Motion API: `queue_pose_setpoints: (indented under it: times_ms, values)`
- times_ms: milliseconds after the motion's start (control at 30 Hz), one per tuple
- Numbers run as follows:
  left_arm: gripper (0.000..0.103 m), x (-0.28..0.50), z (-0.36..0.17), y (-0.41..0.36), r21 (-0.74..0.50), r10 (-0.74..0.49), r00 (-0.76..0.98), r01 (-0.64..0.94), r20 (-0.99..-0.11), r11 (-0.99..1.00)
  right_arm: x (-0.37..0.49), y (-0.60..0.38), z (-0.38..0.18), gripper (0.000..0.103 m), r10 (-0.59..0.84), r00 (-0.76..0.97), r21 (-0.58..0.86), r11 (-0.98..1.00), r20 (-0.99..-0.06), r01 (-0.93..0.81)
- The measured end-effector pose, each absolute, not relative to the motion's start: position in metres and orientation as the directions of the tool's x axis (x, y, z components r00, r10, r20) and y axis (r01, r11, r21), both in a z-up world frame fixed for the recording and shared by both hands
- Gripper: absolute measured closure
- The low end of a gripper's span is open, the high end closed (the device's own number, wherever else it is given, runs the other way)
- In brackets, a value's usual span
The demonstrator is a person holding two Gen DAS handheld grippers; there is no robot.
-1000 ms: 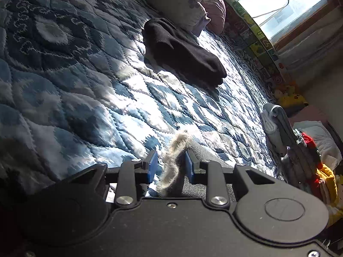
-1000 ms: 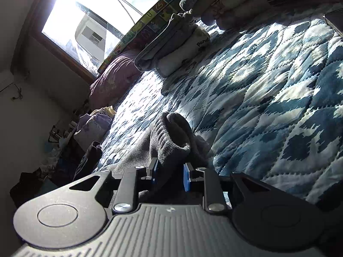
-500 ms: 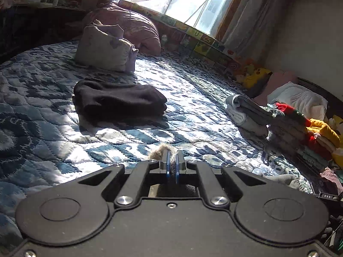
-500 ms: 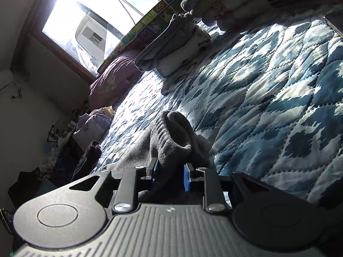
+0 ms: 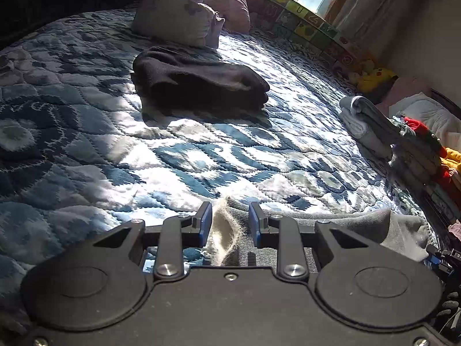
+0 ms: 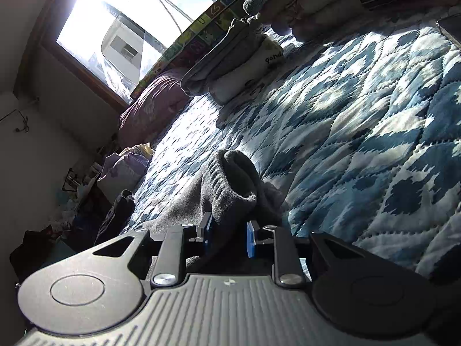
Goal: Fold clothes
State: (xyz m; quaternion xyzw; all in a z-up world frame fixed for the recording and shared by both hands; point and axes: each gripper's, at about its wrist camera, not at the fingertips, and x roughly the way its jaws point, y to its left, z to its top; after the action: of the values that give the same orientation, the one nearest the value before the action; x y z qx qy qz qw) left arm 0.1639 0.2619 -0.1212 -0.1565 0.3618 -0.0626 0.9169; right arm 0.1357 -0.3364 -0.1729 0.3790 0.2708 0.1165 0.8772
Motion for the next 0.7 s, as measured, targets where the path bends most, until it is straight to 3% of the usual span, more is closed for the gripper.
queue_pose_setpoints:
  times_ms: [67,133,267,367,533,633,700]
  values:
    - [0.102,0.162,-0.118,0.251,-0.252,-0.195,0.745,0.038,-0.637,0.967,0.135,-0.336,-0.172,0.078,0.405,0.830,0.722,0.692,-0.385,-0.003]
    - [0.102,0.156,-0.110,0.243,-0.198,-0.174,0.782,0.066,-0.599,0.978,0.134,-0.335,-0.171,0.079,0.398,0.833,0.711,0.703,-0.384,-0.008]
    - [0.102,0.148,-0.100,0.243,-0.245,-0.179,0.858,0.065,-0.481,0.967,0.133,-0.333,-0.170,0.085,0.379,0.836,0.679,0.734,-0.396,-0.011]
    - [0.103,0.164,-0.114,0.243,-0.256,-0.154,0.830,0.014,-0.535,0.966,0.133,-0.333,-0.172,0.087,0.362,0.842,0.674,0.739,-0.401,0.003]
    - [0.103,0.156,-0.122,0.254,-0.362,-0.160,0.869,-0.024,-0.469,0.932,0.134,-0.336,-0.180,0.088,0.353,0.850,0.719,0.694,-0.391,0.042]
    - [0.103,0.170,-0.139,0.247,-0.267,-0.128,0.805,-0.039,-0.579,0.963,0.136,-0.340,-0.186,0.088,0.366,0.847,0.751,0.658,-0.385,0.058]
    - [0.103,0.170,-0.138,0.250,-0.290,-0.143,0.806,-0.037,-0.575,0.956,0.137,-0.341,-0.189,0.088,0.383,0.843,0.776,0.628,-0.378,0.063]
